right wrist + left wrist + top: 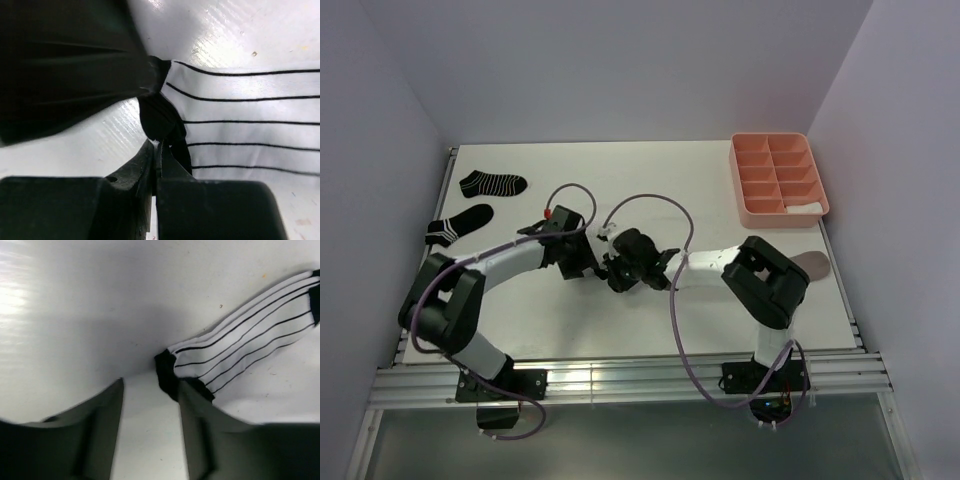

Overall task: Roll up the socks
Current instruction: Roll the sock at the center of the board.

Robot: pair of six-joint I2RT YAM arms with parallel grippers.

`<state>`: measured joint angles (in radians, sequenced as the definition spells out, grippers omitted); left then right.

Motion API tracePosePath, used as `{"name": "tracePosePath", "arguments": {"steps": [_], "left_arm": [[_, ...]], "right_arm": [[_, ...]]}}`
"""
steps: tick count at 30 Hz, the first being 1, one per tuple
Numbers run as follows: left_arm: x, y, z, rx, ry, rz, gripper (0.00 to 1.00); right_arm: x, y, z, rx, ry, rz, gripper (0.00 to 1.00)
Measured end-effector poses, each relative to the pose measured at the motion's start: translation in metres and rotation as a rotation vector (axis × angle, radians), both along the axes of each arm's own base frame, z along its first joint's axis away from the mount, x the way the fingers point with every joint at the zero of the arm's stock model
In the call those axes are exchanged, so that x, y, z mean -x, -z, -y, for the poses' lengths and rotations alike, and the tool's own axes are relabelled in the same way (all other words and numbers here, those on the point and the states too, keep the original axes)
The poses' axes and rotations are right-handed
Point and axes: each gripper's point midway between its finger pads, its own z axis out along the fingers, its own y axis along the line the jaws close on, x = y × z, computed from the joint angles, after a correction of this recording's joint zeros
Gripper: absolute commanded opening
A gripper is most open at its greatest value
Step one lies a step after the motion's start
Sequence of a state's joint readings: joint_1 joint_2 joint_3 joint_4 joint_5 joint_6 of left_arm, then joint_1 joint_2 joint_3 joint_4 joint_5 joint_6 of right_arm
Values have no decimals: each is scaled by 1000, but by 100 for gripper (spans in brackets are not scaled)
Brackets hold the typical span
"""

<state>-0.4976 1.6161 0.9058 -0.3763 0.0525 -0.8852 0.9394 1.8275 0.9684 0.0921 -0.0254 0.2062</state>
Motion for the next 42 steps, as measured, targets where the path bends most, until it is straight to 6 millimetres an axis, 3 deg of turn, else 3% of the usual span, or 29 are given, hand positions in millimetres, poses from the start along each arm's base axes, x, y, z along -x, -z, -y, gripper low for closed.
{"name": "tracePosePath", "arguments": {"steps": [6,9,18,22,28,35,42], "left_arm": [[-1,-30,-15,57,-69,127,60],[1,-36,-17,86,-78,173,58],[33,-2,-24,122,-110,107,57],[35,1,-20,158,-121,105,56],[30,-2,-13,202,-126,120,54],[23,6,0,232,-106,114,40],[17,7,14,256,-75,122,39]], "right_arm": [[7,-3,2,-232,-22,-299,0],[11,-3,0,-322,-21,-431,0],[16,1,6,-560,57,-772,0],[15,2,14,-639,104,-875,0],[15,2,18,-669,126,-920,0],[14,1,18,-671,126,-921,0],[13,1,18,-672,128,-924,0]]}}
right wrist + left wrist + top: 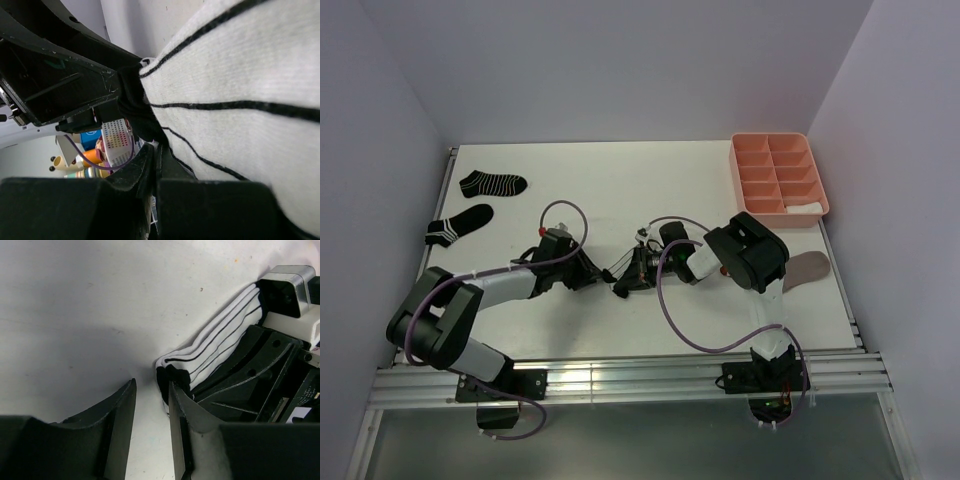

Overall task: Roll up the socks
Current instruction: Roll the sock at the center of the board.

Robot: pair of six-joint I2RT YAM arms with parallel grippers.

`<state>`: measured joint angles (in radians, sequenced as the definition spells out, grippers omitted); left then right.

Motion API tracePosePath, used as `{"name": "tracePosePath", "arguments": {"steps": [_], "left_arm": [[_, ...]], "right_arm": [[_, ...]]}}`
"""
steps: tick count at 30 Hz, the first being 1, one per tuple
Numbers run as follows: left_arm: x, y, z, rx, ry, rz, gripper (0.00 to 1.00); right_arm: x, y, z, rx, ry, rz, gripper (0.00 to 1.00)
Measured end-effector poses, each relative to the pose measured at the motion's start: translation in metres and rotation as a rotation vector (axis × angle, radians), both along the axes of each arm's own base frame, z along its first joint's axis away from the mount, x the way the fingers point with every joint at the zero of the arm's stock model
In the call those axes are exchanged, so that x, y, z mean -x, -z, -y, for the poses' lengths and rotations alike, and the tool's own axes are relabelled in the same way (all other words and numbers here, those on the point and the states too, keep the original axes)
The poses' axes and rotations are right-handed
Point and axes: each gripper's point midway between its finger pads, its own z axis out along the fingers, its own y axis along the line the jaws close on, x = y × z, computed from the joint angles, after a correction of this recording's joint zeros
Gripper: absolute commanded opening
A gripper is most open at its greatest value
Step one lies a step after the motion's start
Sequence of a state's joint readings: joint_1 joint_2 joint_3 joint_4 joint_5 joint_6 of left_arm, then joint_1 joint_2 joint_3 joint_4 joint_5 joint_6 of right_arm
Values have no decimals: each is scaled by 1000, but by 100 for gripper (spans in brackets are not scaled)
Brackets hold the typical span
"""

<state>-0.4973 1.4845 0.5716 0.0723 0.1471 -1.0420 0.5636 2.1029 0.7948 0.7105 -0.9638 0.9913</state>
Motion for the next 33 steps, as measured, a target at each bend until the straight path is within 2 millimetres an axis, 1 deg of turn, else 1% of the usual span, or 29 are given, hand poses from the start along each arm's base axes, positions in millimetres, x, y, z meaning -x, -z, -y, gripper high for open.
{"name": "tracePosePath", "arguments": {"steps": [6,10,13,14,16,23,27,31,33], "left_arm": [[-2,-1,5,9,10,10,40],[-4,-1,9,12,18,9,43],[-4,-2,11,18,26,13,47],[-4,-3,12,20,27,15,48],[-5,-4,13,23,29,18,46],[-4,0,13,19,30,10,35],[-7,2,17,26,35,9,33],[-13,3,23,29,41,7,34],[-17,3,27,31,40,2,30]], "right_arm": [[-1,0,0,-1,-2,-3,0],[-1,0,0,-2,-3,-3,0],[-1,0,0,-2,-3,-4,0],[-1,0,0,-3,-2,-5,0],[-1,0,0,-4,0,-6,0],[-2,-1,-1,-8,4,-8,0],[-4,-1,-1,-8,6,-9,0],[-7,-1,-1,-2,12,-10,0],[-9,-1,-1,1,16,-11,0]]}}
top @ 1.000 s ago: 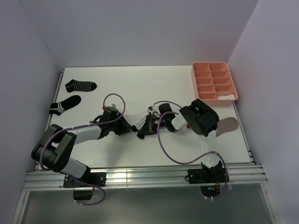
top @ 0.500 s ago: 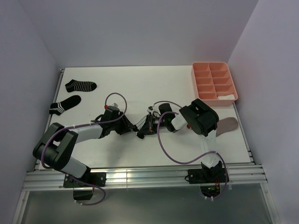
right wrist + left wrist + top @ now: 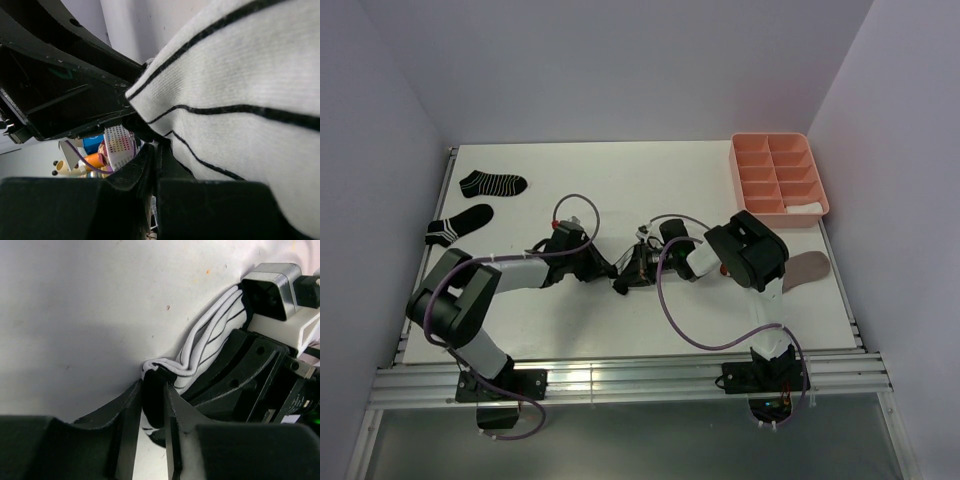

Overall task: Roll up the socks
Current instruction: Roll the sock at the center of the board.

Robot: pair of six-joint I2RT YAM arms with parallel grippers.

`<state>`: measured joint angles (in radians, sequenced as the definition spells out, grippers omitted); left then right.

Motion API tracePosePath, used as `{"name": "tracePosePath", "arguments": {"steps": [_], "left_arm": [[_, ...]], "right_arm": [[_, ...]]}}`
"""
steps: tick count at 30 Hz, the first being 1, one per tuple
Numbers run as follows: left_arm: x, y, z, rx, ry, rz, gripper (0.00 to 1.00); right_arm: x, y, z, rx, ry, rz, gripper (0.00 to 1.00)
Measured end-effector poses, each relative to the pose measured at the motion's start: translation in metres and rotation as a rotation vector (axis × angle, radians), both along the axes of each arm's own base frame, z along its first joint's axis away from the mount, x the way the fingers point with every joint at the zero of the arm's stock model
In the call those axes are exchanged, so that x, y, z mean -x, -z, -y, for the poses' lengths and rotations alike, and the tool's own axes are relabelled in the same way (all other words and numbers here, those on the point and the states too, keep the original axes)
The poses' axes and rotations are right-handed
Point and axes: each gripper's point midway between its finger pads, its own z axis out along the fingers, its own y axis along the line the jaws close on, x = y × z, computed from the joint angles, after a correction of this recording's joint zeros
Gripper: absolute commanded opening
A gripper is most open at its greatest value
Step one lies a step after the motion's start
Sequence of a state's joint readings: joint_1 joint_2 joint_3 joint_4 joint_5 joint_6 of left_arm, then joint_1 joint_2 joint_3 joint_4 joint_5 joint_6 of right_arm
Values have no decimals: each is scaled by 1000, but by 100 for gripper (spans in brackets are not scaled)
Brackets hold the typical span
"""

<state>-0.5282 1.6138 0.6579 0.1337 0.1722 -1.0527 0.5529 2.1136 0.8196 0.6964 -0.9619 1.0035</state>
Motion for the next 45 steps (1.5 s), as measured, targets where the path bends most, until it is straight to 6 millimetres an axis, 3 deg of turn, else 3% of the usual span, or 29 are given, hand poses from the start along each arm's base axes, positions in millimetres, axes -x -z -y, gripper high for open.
{"name": "tracePosePath", "arguments": {"steps": [5,11,16,24,27,32,37,45], "left_arm": [[-7,3,7,-7,-1,-26,1],[-10,2,10,-81,3,-78,0],[-15,-1,3,-232,16,-133,0],[-11,-1,-29,-478,51,-217,0],[-11,-1,-29,-506,77,-240,0],[-10,0,-30,-528,99,-260,0],[-9,0,-31,-532,105,-269,0],[-8,0,-31,-533,107,-274,0]], "right_arm": [[-4,0,1,10,8,-3,2],[-7,0,4,69,33,-9,21],[-14,-7,16,188,78,87,33],[-30,-31,31,375,142,387,39],[-28,-52,24,446,146,595,42],[1,-80,-9,512,105,907,45],[23,-69,-22,625,52,1079,45],[34,-35,-32,786,-26,1204,46]]}}
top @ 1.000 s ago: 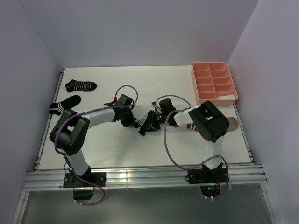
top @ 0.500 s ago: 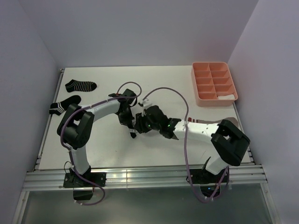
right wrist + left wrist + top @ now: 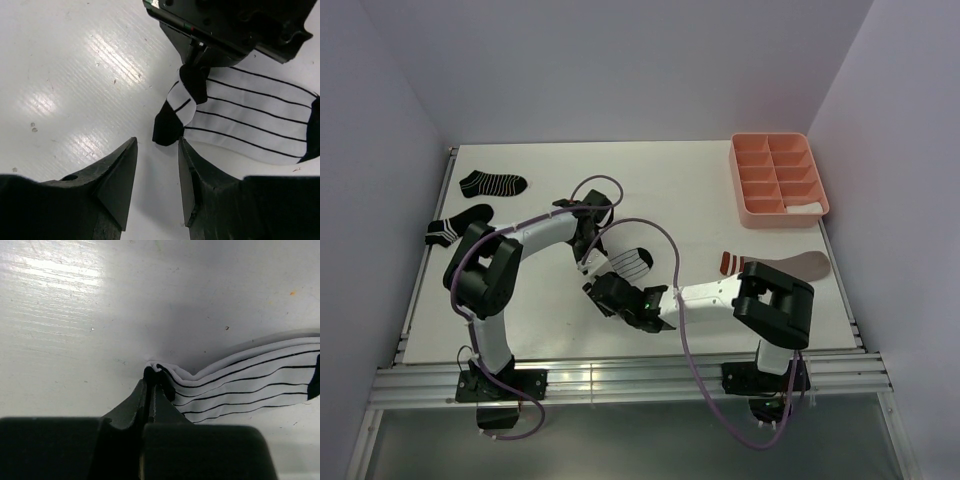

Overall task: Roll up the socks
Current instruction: Roll the sock at the center of the board.

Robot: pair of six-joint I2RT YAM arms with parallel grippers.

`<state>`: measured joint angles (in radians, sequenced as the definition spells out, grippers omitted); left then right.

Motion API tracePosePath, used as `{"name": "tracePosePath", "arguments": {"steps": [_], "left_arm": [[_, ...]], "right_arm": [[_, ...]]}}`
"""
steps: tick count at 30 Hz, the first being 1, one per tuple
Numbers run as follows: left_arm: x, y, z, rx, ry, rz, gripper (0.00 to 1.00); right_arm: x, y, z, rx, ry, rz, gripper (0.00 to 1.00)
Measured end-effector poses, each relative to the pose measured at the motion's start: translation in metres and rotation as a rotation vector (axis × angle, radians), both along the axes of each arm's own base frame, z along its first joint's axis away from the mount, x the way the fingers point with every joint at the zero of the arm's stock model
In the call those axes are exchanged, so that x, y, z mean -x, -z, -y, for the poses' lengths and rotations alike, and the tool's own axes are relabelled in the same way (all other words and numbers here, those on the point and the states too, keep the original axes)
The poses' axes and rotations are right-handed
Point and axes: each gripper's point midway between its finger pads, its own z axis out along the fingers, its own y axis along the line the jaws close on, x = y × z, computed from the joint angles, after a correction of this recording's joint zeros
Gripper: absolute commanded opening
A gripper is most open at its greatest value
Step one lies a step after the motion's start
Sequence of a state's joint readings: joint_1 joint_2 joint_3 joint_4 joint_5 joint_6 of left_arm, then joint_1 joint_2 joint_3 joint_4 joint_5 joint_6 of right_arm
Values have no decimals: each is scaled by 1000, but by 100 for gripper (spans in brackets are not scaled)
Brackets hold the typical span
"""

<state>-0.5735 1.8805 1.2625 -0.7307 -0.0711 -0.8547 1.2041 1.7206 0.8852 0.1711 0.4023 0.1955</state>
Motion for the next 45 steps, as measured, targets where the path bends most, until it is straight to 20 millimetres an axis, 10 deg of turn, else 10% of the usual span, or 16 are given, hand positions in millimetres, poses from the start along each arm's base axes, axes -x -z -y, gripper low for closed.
{"name": "tracePosePath", "arguments": {"steps": [20,26,39,45], "left_arm": [[3,0,0,1,-4,-13,0],[3,0,0,5,-4,-16,1],[19,-7,-23,74,-150,27,64],[22,-26,-33,167,-232,130,71]], "right_arm": [[-22,31,-9,134,66,103,38],[-24,34,-12,116,89,112,0],[-28,33,5,-217,-12,-269,0],[-31,31,10,-399,-61,-511,0]]}}
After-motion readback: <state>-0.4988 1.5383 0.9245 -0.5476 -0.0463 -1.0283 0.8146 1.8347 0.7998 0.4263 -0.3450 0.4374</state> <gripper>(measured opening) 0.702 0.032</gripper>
